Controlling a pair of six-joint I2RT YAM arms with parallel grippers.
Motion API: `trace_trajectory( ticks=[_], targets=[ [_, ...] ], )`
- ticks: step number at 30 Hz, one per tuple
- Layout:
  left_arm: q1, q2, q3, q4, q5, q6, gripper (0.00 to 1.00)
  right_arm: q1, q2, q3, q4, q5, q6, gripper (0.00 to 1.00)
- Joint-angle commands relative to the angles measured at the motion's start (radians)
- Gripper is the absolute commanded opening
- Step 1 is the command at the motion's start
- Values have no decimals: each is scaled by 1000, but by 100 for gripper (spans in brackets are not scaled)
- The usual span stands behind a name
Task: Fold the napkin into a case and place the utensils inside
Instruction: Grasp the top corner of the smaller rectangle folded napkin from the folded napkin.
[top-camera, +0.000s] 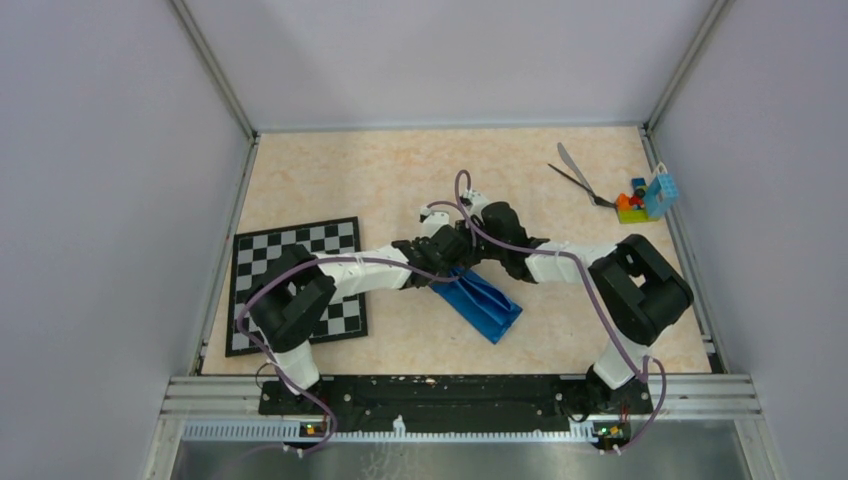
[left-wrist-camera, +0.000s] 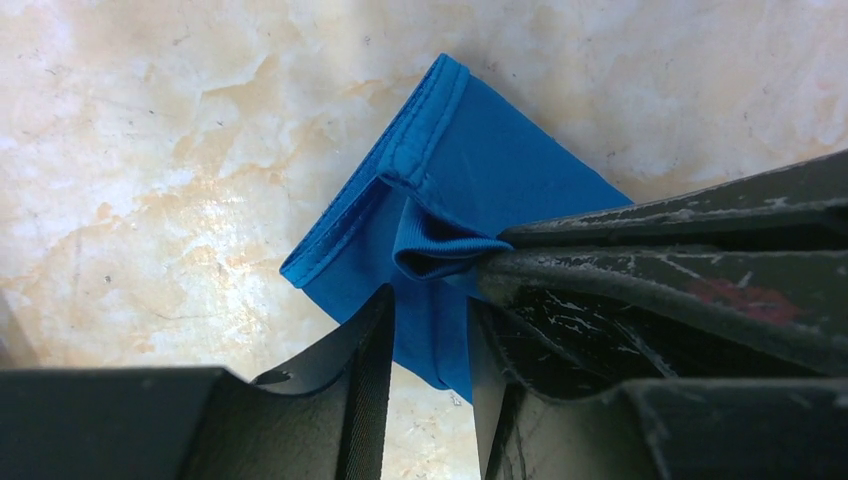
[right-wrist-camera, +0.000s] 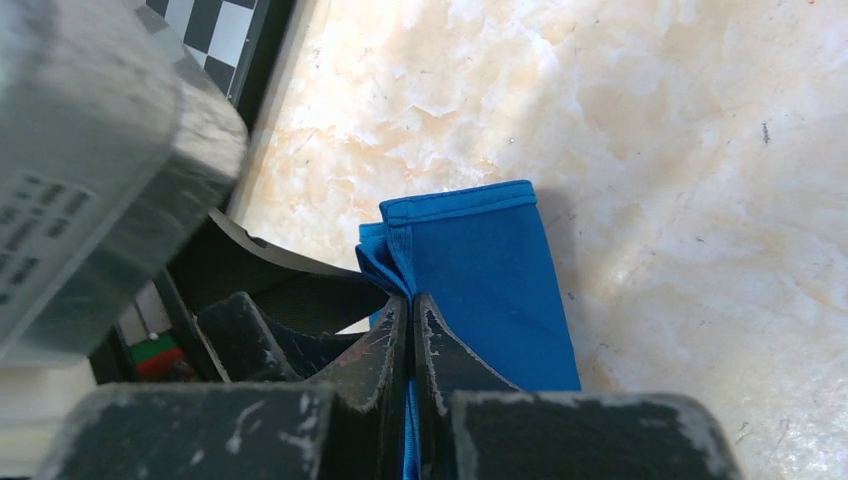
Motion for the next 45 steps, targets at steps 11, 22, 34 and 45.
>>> trace_trajectory(
  ticks=[11, 22, 34, 45],
  targets=[
    [-47, 120, 183, -184, -153, -11, 30, 0, -44, 9, 70, -26, 15, 0],
    [-47, 113, 147, -143, -92, 8, 31, 0, -37, 6, 85, -28, 19, 0],
    [-46, 122, 137, -117, -98, 19, 7, -3, -33, 5, 78, -25, 12, 0],
    [-41, -107, -86, 172, -141, 85, 0, -1, -29, 7, 21, -32, -72, 0]
  ],
)
